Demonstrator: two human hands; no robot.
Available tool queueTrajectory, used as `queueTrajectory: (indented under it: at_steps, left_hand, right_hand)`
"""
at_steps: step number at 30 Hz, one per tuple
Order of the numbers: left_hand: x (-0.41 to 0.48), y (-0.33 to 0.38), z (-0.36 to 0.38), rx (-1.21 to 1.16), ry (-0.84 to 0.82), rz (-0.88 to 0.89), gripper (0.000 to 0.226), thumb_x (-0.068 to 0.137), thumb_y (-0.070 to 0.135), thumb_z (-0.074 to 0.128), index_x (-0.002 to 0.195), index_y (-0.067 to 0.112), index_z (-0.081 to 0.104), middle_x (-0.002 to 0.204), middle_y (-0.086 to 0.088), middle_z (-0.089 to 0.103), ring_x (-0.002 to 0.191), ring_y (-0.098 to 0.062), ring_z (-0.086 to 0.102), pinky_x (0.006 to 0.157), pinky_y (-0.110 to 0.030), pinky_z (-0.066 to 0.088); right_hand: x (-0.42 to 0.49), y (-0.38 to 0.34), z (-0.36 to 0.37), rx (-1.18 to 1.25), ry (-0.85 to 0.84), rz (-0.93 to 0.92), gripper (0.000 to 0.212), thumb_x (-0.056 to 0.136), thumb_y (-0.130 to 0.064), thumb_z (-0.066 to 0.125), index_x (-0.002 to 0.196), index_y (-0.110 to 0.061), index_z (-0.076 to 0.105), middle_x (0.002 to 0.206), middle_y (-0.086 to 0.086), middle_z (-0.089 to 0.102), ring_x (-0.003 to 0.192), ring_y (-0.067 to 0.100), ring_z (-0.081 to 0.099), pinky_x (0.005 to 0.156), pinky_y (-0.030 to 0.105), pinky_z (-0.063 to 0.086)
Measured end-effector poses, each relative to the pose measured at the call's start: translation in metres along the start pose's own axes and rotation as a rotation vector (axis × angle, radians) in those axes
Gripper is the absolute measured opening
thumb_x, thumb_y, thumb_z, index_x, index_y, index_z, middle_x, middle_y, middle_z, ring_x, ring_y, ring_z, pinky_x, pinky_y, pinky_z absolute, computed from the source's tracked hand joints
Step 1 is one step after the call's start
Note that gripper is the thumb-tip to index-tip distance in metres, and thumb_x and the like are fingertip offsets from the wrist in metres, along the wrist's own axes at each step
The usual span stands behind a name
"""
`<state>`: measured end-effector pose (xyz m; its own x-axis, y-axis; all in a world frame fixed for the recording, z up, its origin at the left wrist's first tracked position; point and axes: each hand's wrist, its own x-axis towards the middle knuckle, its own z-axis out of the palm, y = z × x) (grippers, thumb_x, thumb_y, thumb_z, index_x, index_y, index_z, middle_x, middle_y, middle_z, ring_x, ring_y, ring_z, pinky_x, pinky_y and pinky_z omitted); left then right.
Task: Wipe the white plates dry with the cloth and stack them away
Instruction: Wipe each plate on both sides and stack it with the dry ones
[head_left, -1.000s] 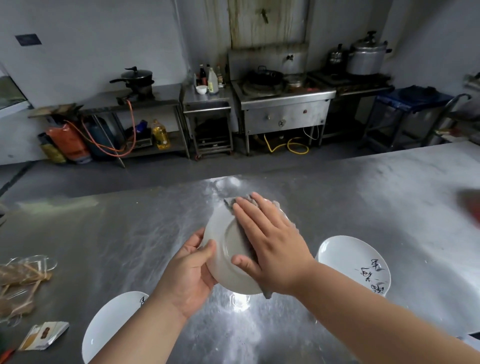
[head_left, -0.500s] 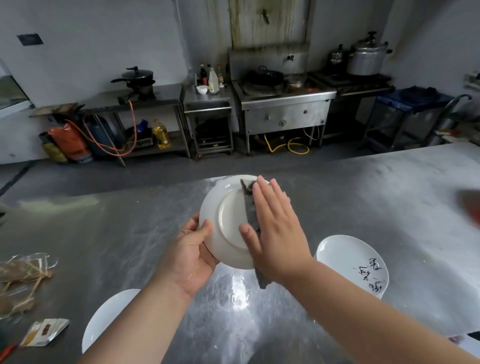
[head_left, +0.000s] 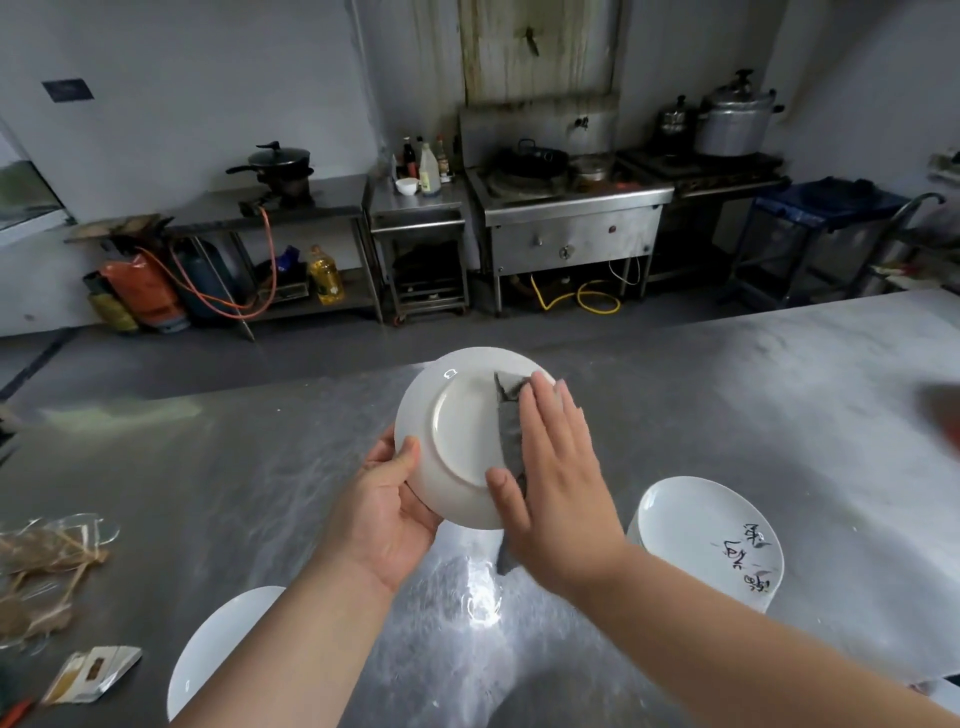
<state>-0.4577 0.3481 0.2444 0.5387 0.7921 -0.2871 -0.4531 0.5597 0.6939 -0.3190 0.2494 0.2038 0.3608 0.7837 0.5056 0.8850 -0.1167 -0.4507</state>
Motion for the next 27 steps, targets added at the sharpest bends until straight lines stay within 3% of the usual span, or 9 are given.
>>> queueTrajectory:
  at_steps: [4,7,11,15,18,20,23,25,27]
  left_hand:
    - [0.0,-0.011,0.004,0.006,0.019,-0.012,0.025,0.109,0.012,0.044,0.126,0.015,0.063,0.122,-0.02,0.074,0.1,-0.028,0.077,0.072,-0.039,0.065]
    - [0.002,-0.007,0.007,-0.017,0.015,0.003,0.026,0.109,0.012,0.044,0.128,0.017,0.062,0.125,-0.016,0.074,0.102,-0.026,0.077,0.073,-0.041,0.064]
    - [0.003,-0.001,0.017,-0.011,0.016,0.045,0.025,0.11,0.014,0.044,0.123,0.021,0.064,0.12,-0.01,0.077,0.103,-0.024,0.076,0.075,-0.041,0.063]
    - [-0.003,-0.01,0.02,-0.005,0.016,0.012,0.024,0.11,0.015,0.044,0.122,0.021,0.064,0.117,-0.014,0.077,0.099,-0.027,0.078,0.079,-0.045,0.062]
    - [-0.01,-0.015,0.023,-0.028,-0.034,0.001,0.028,0.108,0.011,0.045,0.128,0.018,0.062,0.122,-0.015,0.075,0.102,-0.027,0.077,0.075,-0.042,0.066]
    - [-0.016,-0.015,0.025,0.005,-0.09,0.011,0.036,0.1,0.011,0.051,0.134,0.018,0.06,0.128,-0.016,0.072,0.111,-0.03,0.074,0.084,-0.044,0.065]
    - [-0.022,-0.001,0.028,0.068,-0.227,0.006,0.046,0.089,0.004,0.058,0.133,0.018,0.059,0.13,-0.016,0.071,0.114,-0.032,0.071,0.079,-0.045,0.064]
    - [-0.018,0.015,0.028,0.112,-0.241,-0.059,0.044,0.087,0.009,0.056,0.13,0.017,0.064,0.124,-0.016,0.073,0.107,-0.032,0.074,0.072,-0.045,0.062]
    - [-0.013,0.027,0.027,0.16,-0.205,-0.148,0.041,0.1,0.028,0.046,0.131,0.013,0.066,0.124,-0.016,0.074,0.11,-0.032,0.074,0.086,-0.048,0.059]
  right_hand:
    - [-0.041,-0.017,0.021,-0.055,-0.018,-0.097,0.088,0.105,-0.066,0.023,0.166,-0.003,0.011,0.175,0.011,0.001,0.161,0.036,-0.003,0.128,0.055,0.005]
    - [-0.014,0.0,0.014,-0.04,0.046,-0.064,0.085,0.107,-0.065,0.022,0.165,-0.004,0.013,0.175,0.01,0.006,0.162,0.033,-0.001,0.128,0.059,0.012]
    - [0.006,-0.001,0.004,0.079,0.075,0.105,0.086,0.106,-0.066,0.02,0.167,-0.007,0.005,0.176,0.005,-0.003,0.161,0.026,-0.012,0.129,0.057,0.01]
    - [-0.026,-0.026,0.02,0.034,0.07,0.078,0.086,0.105,-0.059,0.03,0.166,-0.003,0.005,0.175,0.008,-0.011,0.16,0.032,-0.017,0.129,0.051,-0.008]
    - [-0.015,-0.018,0.014,0.191,0.107,0.181,0.083,0.104,-0.06,0.028,0.167,-0.015,-0.002,0.174,-0.007,-0.018,0.159,0.023,-0.023,0.129,0.049,-0.003]
    - [0.0,-0.009,-0.002,0.383,0.171,0.285,0.083,0.102,-0.062,0.03,0.167,-0.021,-0.002,0.174,-0.013,-0.014,0.159,0.01,-0.017,0.13,0.036,0.001]
    - [0.018,0.002,-0.025,0.505,0.219,0.266,0.084,0.099,-0.057,0.04,0.168,-0.017,0.013,0.175,-0.01,0.007,0.158,0.0,0.004,0.126,0.019,0.01]
    - [0.027,0.013,-0.035,0.506,0.207,0.194,0.08,0.099,-0.054,0.044,0.165,-0.013,0.025,0.171,-0.006,0.024,0.157,0.002,0.018,0.126,0.02,0.018]
    - [0.028,0.021,-0.038,0.482,0.131,0.12,0.079,0.101,-0.056,0.044,0.163,-0.01,0.03,0.169,-0.004,0.031,0.156,0.005,0.024,0.126,0.027,0.023]
